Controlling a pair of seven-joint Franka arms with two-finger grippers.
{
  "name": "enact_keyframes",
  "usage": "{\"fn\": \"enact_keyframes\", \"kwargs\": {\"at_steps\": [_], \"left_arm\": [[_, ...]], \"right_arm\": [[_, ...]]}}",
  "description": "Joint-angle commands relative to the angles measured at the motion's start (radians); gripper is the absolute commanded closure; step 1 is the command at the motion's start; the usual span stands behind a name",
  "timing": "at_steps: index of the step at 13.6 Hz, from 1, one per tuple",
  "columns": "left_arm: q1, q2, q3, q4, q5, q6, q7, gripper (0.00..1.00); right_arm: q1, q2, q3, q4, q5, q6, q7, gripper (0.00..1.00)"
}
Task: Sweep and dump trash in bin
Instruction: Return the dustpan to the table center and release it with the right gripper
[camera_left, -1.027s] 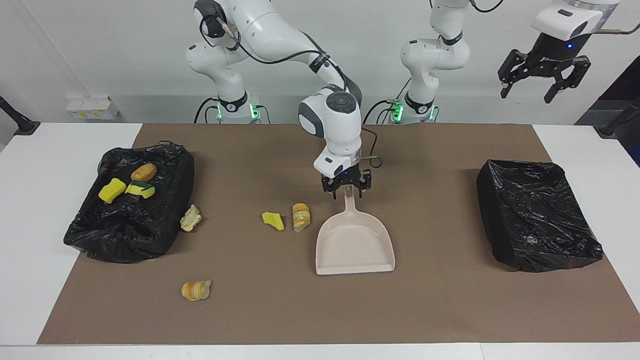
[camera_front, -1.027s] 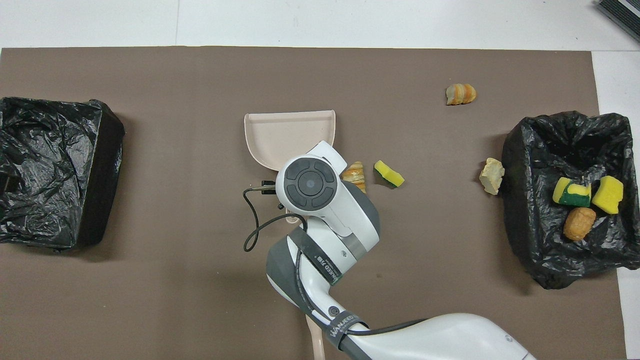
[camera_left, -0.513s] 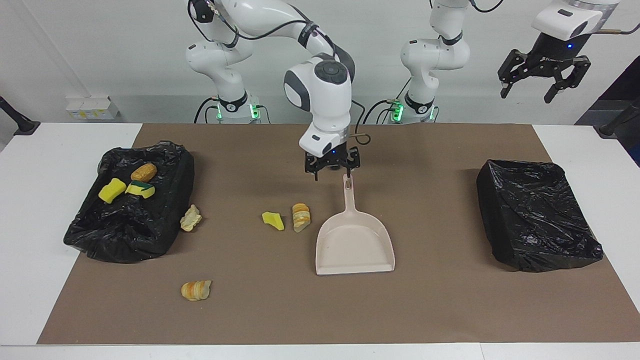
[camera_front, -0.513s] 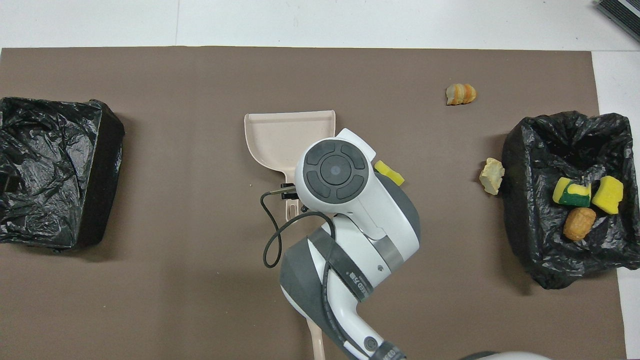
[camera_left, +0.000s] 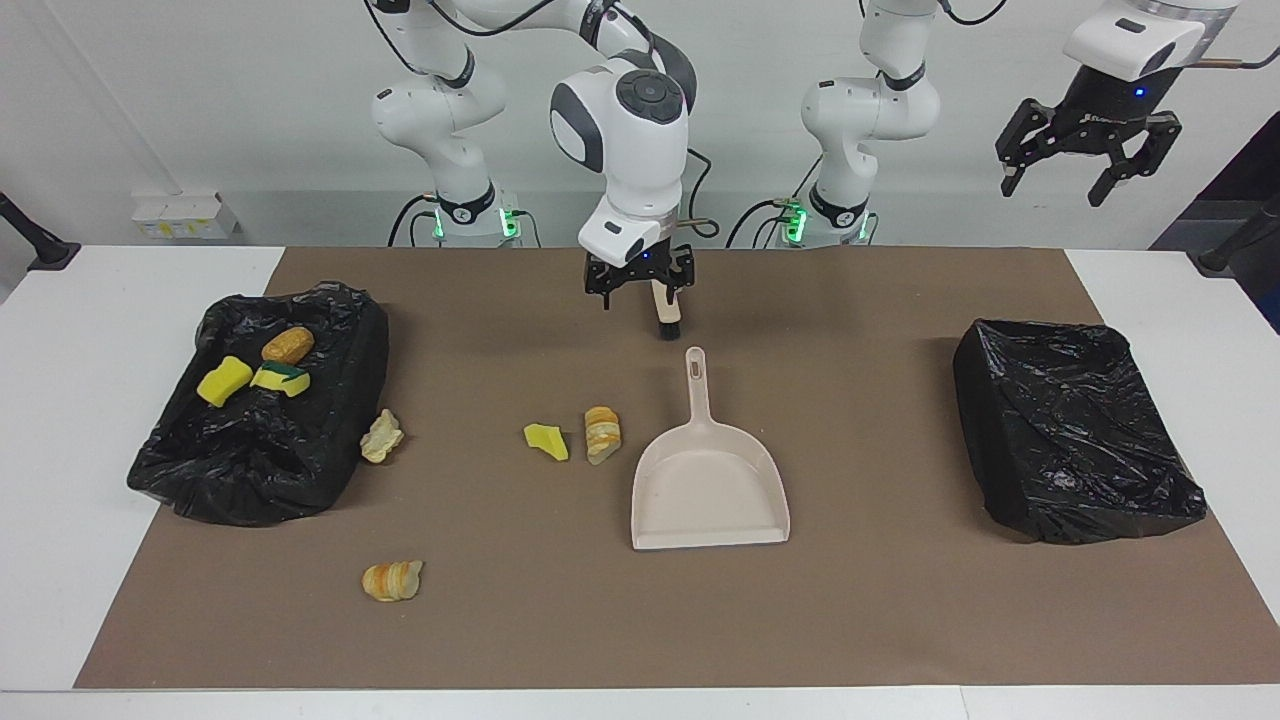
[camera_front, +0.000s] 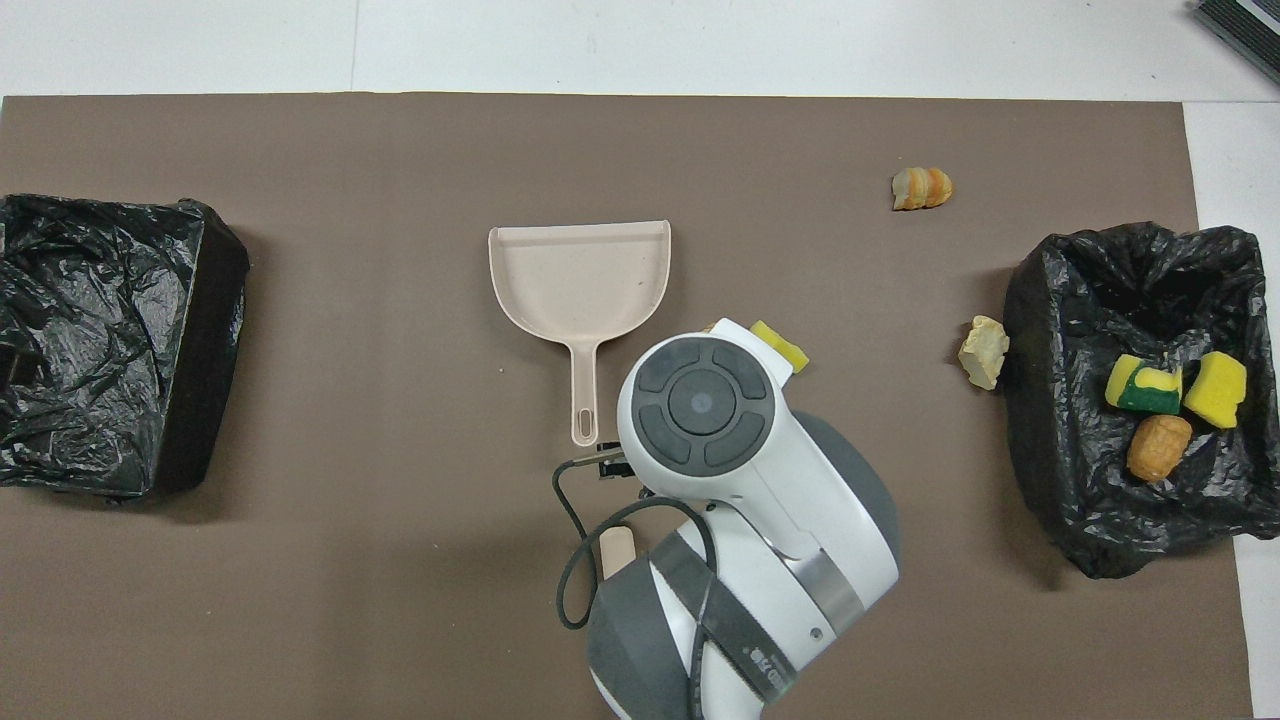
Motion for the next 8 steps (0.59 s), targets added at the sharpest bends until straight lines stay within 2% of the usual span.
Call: {"fn": "enact_keyframes", "kwargs": {"at_steps": [1,4,6,8], "left_arm": [[0.016,-0.012,-0.007,-0.003,0.006,-0.011,-0.006,0.0],[-0.009,-0.03,-0.026,-0.033,0.005,-0.005,-0.011,0.0],[-0.07,-0.071,-0.047,-0.125,0.003,0.09,-0.048,0.0],[-0.166,-0.069,-0.05,-0.193,0.003,0.164,-0.164,0.0]], "right_arm": [[0.041,-0.132,0.003,-0.205,0.026,0.077,-0.015,0.0],[0.076,-0.221,0.003,-0.354,0.138,0.14,-0.013,0.0],[0.105,-0.283,0.003,-0.445,0.199,0.174,-0.013,0.0],[0.163,-0.298,0.003,-0.494,0.235,0.198,0.031,0.0]]}}
